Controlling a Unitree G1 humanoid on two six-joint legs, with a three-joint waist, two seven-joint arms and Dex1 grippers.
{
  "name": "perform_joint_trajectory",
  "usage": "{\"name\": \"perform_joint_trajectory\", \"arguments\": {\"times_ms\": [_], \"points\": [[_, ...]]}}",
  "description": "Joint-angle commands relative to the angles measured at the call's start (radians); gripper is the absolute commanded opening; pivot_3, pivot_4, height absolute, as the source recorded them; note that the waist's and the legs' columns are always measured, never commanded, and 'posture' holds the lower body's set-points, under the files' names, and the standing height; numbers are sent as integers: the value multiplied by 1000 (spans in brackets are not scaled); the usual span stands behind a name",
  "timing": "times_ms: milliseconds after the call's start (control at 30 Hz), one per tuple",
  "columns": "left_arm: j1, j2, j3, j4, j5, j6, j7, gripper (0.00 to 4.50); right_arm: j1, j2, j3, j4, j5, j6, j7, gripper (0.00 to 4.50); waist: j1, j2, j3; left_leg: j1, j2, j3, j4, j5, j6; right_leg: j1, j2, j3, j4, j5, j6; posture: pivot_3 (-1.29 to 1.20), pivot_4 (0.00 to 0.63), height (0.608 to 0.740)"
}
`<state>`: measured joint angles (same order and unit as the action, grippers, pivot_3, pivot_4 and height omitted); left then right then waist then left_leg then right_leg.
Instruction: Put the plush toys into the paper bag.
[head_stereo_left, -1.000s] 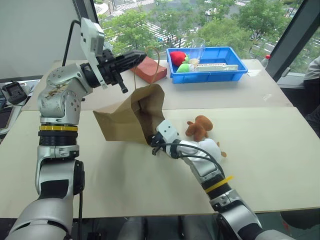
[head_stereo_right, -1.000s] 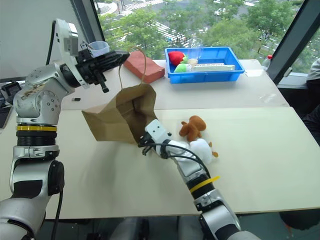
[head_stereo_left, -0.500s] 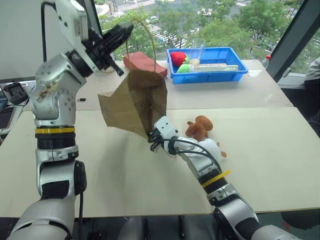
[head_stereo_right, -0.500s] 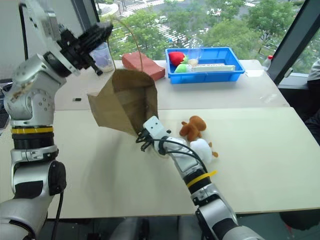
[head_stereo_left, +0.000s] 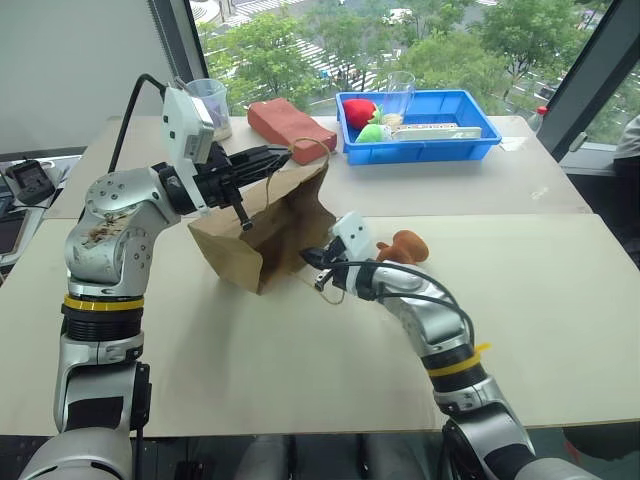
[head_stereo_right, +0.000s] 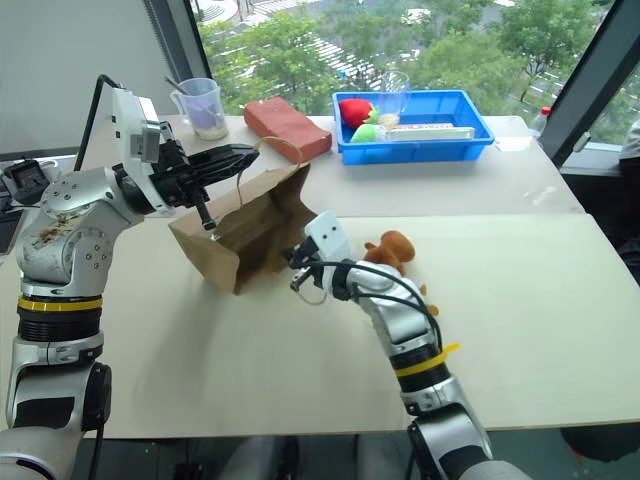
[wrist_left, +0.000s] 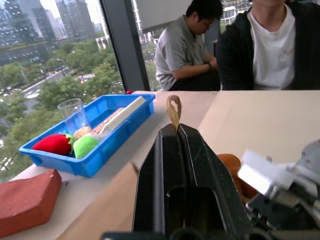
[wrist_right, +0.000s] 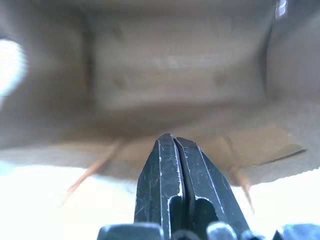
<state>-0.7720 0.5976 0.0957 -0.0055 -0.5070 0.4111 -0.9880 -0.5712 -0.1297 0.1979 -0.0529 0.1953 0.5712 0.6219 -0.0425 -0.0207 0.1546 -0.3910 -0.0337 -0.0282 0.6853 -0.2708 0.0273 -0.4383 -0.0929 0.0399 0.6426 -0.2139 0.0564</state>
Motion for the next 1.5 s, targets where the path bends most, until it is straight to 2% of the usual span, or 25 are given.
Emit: {"name": "perform_joint_trajectory", "arguments": {"times_ms": [33, 233, 367, 400, 533, 600, 900, 1000, 1333, 1367, 1433, 1500], "points": [[-4, 11, -4, -1, 14, -36, -19, 0, 30, -61, -53, -232, 134, 85, 74, 856, 1, 0, 0, 0, 0, 0, 0, 0, 0, 0, 0, 0, -1, 0, 0, 0, 150, 740], [0, 16, -13, 4, 4, -29, -51, 0, 84, -226, -241, -446, 305, 257, 66, 2925, 11, 0, 0, 0, -1, 0, -1, 0, 1, 1, -1, -1, -2, 0, 0, 0, 150, 740], [-2, 28, -18, -6, -19, 0, -89, 0, 211, -450, -296, -465, 243, 225, 122, 4289, 25, 0, 0, 0, -1, 1, -1, -1, 1, 2, -1, -1, -3, 0, 0, 0, 150, 740], [-2, 33, -24, -12, -23, 7, -102, 0, 253, -500, -306, -453, 218, 201, 127, 4481, 27, -1, 0, 0, -1, 1, -1, -1, 2, 2, -1, -1, -3, 0, 0, 0, 150, 740], [-4, 50, -34, -28, -36, 30, -139, 0, 398, -638, -326, -417, 174, 133, 176, 4481, 29, -1, 0, 0, -1, 3, -1, -1, 2, 3, -1, 0, -12, 0, 0, 0, 150, 740], [-6, 52, -31, -26, -34, 32, -147, 0, 458, -673, -328, -396, 164, 113, 191, 4481, 28, -1, 1, 0, 0, 4, 0, -1, 2, 4, -1, 0, -13, 0, 0, 0, 150, 740], [-4, 45, -29, -30, -26, 38, -140, 0, 497, -635, -294, -236, 117, 60, 135, 4481, 29, -2, 1, 8, 0, 3, 0, -1, 3, 14, 0, 1, -15, 0, 0, 0, 150, 740], [-3, 50, -25, -31, -25, 40, -138, 0, 498, -623, -298, -224, 121, 41, 140, 3640, 29, -2, 1, 8, 1, 3, 0, -1, 3, 14, 0, 1, -15, 0, 0, 0, 150, 740], [-3, 54, -21, -25, -20, 40, -138, 0, 444, -660, -315, -322, 207, 80, 213, 253, 30, -2, 1, 7, 1, 3, 0, -1, 3, 13, 0, 0, -16, 0, 0, 0, 150, 740], [-4, 54, -22, -23, -19, 38, -138, 0, 432, -678, -305, -354, 231, 98, 243, 32, 30, -2, 1, 7, 1, 3, 0, -1, 3, 13, 0, 0, -16, 0, 0, 0, 150, 740], [-7, 53, -22, -19, -20, 38, -139, 0, 388, -696, -284, -415, 288, 144, 279, 32, 30, -2, 1, 7, 2, 3, 0, -1, 3, 13, 0, 0, -16, 0, 0, 0, 150, 740], [-10, 52, -22, -18, -22, 40, -142, 0, 303, -669, -261, -453, 346, 205, 265, 32, 27, -2, 1, 8, 2, 2, 0, -1, 3, 14, 0, 0, -16, 0, 0, 0, 150, 740]]}}
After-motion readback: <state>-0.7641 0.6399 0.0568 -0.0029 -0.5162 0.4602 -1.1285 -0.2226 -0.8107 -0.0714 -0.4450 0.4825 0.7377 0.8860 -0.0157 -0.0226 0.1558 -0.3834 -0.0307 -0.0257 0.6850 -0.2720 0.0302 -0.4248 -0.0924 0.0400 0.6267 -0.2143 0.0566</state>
